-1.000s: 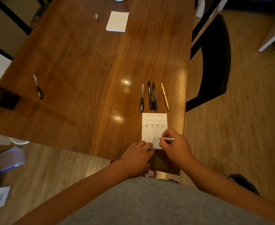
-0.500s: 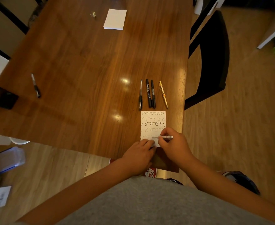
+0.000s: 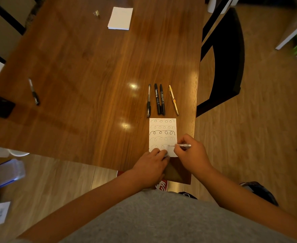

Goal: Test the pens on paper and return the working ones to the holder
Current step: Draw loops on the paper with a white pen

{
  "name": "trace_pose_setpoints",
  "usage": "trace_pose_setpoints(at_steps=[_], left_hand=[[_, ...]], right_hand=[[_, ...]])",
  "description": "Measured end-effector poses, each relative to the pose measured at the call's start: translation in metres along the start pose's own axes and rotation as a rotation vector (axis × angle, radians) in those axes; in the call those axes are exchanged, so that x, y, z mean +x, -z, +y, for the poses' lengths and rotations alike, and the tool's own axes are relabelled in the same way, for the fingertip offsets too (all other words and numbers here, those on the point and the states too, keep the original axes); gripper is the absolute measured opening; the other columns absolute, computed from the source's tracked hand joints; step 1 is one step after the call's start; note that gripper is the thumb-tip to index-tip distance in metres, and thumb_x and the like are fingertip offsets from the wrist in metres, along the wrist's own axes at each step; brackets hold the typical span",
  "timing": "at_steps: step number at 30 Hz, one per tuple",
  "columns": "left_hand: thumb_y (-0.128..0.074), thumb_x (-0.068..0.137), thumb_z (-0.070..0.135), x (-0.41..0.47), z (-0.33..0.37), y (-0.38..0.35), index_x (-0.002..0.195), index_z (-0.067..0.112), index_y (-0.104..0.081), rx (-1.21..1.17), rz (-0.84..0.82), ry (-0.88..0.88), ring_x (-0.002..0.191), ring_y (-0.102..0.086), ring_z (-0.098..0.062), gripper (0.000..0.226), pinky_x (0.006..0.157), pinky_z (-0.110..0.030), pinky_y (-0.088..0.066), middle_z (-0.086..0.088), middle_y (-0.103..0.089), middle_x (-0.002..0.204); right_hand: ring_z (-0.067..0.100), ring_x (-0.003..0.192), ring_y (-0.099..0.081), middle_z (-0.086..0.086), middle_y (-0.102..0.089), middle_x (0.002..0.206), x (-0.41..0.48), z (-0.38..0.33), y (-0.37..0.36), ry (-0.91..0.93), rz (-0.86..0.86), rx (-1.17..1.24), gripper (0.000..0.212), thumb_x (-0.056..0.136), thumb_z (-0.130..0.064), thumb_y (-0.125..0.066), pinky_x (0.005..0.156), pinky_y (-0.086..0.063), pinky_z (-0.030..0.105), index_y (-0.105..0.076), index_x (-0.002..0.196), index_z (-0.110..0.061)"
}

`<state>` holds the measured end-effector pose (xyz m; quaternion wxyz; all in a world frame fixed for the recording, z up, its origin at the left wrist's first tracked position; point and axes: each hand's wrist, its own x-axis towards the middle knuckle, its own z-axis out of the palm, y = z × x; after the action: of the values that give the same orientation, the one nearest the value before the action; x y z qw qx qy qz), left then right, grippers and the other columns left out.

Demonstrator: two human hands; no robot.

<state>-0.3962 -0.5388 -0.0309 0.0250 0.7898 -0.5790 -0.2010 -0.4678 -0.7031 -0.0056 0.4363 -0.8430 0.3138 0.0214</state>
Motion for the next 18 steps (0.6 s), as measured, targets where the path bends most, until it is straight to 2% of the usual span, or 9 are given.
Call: trace_pose_setpoints(at_steps=[5,9,14,18], left_hand=[[-0.057,0.089,0.042,0.0023,0.0016,0.0015,0.141,0.011,-0.039,-0.003,0.007,-0.012,0.123,-0.041,-0.026,0.063,0.095,-0.039,-0.043,-0.009,-0.040,0.142],[-0.057,0.089,0.041,0.0035,0.0035,0.0030,0.139,0.011,-0.040,-0.019,0.016,-0.007,0.123,-0.039,-0.024,0.060,0.098,-0.038,-0.041,-0.008,-0.042,0.139],[-0.057,0.090,0.041,0.0053,0.0035,0.0040,0.142,0.018,-0.037,-0.016,-0.001,-0.009,0.123,-0.039,-0.025,0.060,0.095,-0.038,-0.042,-0.008,-0.041,0.140],[-0.054,0.091,0.042,0.0065,0.0044,0.0034,0.146,0.022,-0.032,0.021,-0.020,-0.003,0.125,-0.038,-0.027,0.063,0.095,-0.039,-0.041,-0.010,-0.038,0.143]], right_hand=[[0.011,0.071,-0.061,-0.010,-0.061,0.077,-0.0058,0.0009,0.0049,-0.011,-0.018,-0.009,0.025,0.090,-0.022,-0.065,0.058,-0.056,0.027,-0.048,0.076,-0.034],[0.010,0.067,-0.060,-0.010,-0.061,0.074,-0.0097,0.0014,0.0016,0.000,-0.038,-0.006,0.024,0.089,-0.024,-0.065,0.053,-0.045,0.019,-0.049,0.075,-0.035],[0.006,0.068,-0.060,-0.016,-0.059,0.074,-0.0052,0.0011,-0.0016,0.004,-0.032,0.002,0.016,0.089,-0.024,-0.064,0.051,-0.042,0.012,-0.052,0.082,-0.032],[0.004,0.068,-0.059,-0.024,-0.055,0.076,-0.0003,0.0018,0.0017,-0.005,-0.006,-0.006,0.018,0.091,-0.026,-0.063,0.048,-0.040,0.009,-0.050,0.083,-0.034]])
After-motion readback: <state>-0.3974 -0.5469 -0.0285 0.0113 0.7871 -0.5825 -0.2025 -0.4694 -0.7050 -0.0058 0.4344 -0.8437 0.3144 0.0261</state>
